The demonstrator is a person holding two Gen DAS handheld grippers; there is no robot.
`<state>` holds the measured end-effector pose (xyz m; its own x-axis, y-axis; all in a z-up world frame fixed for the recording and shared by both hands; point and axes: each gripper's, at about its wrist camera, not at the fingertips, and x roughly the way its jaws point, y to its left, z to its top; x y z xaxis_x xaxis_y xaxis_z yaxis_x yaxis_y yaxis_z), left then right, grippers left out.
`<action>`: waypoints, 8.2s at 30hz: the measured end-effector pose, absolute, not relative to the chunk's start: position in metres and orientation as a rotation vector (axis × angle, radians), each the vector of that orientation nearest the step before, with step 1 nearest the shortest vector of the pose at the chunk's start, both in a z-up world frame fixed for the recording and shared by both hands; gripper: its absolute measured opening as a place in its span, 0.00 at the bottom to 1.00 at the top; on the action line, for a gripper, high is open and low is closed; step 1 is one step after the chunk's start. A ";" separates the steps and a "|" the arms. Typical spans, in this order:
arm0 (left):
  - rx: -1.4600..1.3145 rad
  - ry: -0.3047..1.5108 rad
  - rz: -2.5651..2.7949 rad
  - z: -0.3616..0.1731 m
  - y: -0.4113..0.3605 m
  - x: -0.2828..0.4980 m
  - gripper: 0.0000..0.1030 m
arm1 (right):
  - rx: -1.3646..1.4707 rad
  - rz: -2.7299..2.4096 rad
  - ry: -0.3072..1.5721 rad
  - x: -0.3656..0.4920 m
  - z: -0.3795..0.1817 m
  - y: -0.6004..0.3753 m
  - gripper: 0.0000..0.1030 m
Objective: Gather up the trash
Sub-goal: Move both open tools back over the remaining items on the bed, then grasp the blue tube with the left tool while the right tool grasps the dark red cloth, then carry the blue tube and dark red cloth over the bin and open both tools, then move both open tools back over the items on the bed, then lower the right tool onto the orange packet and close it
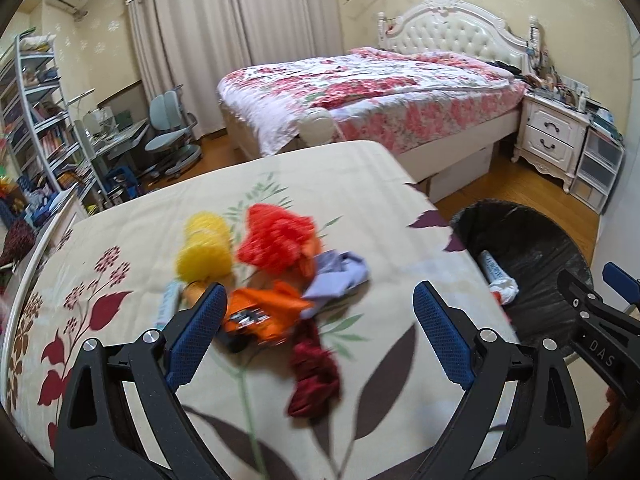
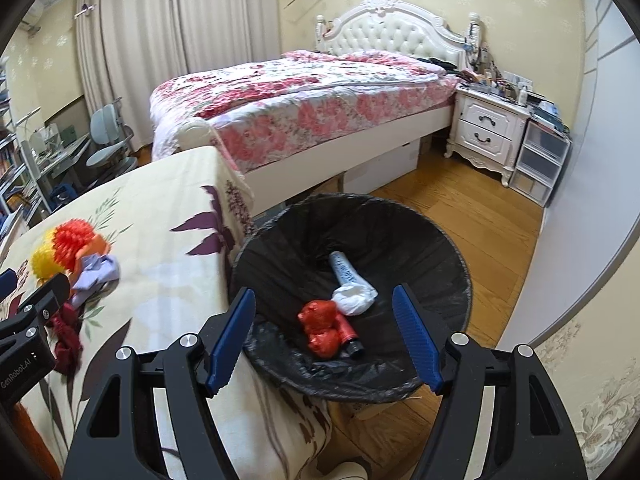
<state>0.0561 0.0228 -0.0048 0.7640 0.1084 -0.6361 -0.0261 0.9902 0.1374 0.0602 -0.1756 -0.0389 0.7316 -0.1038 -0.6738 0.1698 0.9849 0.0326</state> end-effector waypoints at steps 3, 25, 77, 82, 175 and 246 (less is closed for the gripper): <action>0.105 0.708 0.114 -0.008 0.047 0.046 0.89 | 0.083 -0.111 0.738 0.057 -0.038 -0.159 0.67; -0.004 0.754 0.361 -0.025 0.175 -0.004 0.89 | -0.031 0.227 0.756 0.037 -0.034 -0.022 0.67; -0.153 0.855 0.136 -0.047 0.184 0.038 0.18 | -0.022 0.205 0.840 0.061 -0.058 -0.040 0.29; -0.151 0.842 0.138 -0.043 0.181 0.026 0.18 | -0.023 0.207 0.831 0.057 -0.056 -0.041 0.28; 0.183 0.750 -0.181 -0.037 -0.105 0.131 0.78 | 0.152 -0.364 0.702 0.098 -0.049 -0.258 0.65; -0.101 0.799 0.385 -0.035 0.230 -0.002 0.81 | -0.128 0.325 0.807 0.080 -0.043 0.047 0.52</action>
<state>-0.0016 0.2300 -0.0355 0.6324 0.2979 -0.7151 -0.3735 0.9260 0.0554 0.0799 0.0466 -0.0431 0.6457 0.2360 -0.7262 -0.3330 0.9429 0.0103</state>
